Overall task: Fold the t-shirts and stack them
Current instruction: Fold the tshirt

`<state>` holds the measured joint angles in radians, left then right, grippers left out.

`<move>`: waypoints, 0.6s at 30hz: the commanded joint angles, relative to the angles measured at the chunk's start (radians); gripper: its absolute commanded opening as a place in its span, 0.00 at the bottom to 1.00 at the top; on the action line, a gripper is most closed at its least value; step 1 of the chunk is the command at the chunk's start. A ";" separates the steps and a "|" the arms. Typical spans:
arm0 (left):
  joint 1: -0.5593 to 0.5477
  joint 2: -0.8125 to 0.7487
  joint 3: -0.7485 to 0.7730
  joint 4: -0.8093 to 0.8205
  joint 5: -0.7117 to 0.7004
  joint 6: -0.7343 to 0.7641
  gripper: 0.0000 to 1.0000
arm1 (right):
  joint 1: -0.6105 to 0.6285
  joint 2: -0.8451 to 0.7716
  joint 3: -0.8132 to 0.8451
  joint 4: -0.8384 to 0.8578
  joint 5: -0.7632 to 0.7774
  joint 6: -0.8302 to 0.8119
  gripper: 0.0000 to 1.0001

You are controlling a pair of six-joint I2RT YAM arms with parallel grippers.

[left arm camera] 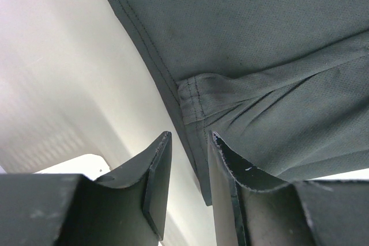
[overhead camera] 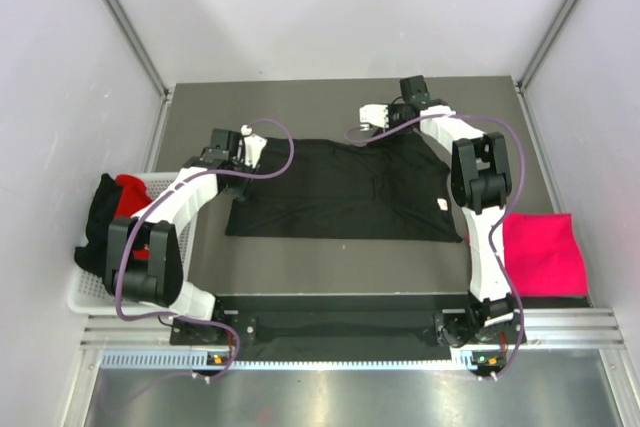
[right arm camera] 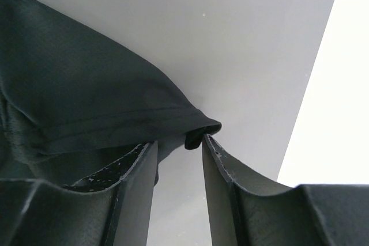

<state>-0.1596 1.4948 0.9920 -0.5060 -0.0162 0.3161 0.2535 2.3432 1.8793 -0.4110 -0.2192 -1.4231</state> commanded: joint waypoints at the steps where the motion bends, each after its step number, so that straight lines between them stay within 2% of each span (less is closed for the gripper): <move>1: 0.002 -0.025 0.005 0.032 0.009 -0.006 0.37 | -0.003 -0.064 0.053 0.021 0.006 -0.023 0.37; 3: 0.002 -0.024 0.005 0.034 0.009 -0.005 0.37 | -0.003 -0.051 0.082 -0.018 0.003 -0.042 0.33; 4: 0.002 -0.024 0.005 0.034 0.007 -0.005 0.37 | -0.002 -0.048 0.089 -0.043 -0.003 -0.043 0.26; 7: 0.002 -0.016 0.011 0.038 -0.007 0.006 0.37 | -0.002 -0.038 0.115 -0.077 -0.019 -0.053 0.16; 10: 0.002 0.010 0.037 0.046 -0.039 0.018 0.37 | -0.003 -0.035 0.126 -0.132 -0.029 -0.068 0.12; 11: 0.002 0.031 0.046 0.044 -0.047 0.021 0.37 | -0.003 -0.041 0.119 -0.137 -0.035 -0.071 0.13; 12: 0.002 0.041 0.059 0.040 -0.051 0.023 0.37 | -0.003 -0.044 0.113 -0.140 -0.034 -0.080 0.21; 14: 0.002 0.062 0.085 0.035 -0.050 0.024 0.37 | -0.002 -0.053 0.097 -0.132 -0.013 -0.085 0.30; 16: 0.002 0.071 0.099 0.034 -0.045 0.020 0.37 | -0.002 -0.056 0.090 -0.120 0.006 -0.085 0.34; 18: 0.002 0.078 0.103 0.029 -0.042 0.014 0.37 | -0.010 -0.062 0.092 -0.120 0.009 -0.085 0.34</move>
<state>-0.1596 1.5696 1.0534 -0.4988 -0.0509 0.3271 0.2504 2.3432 1.9633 -0.5213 -0.2092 -1.4914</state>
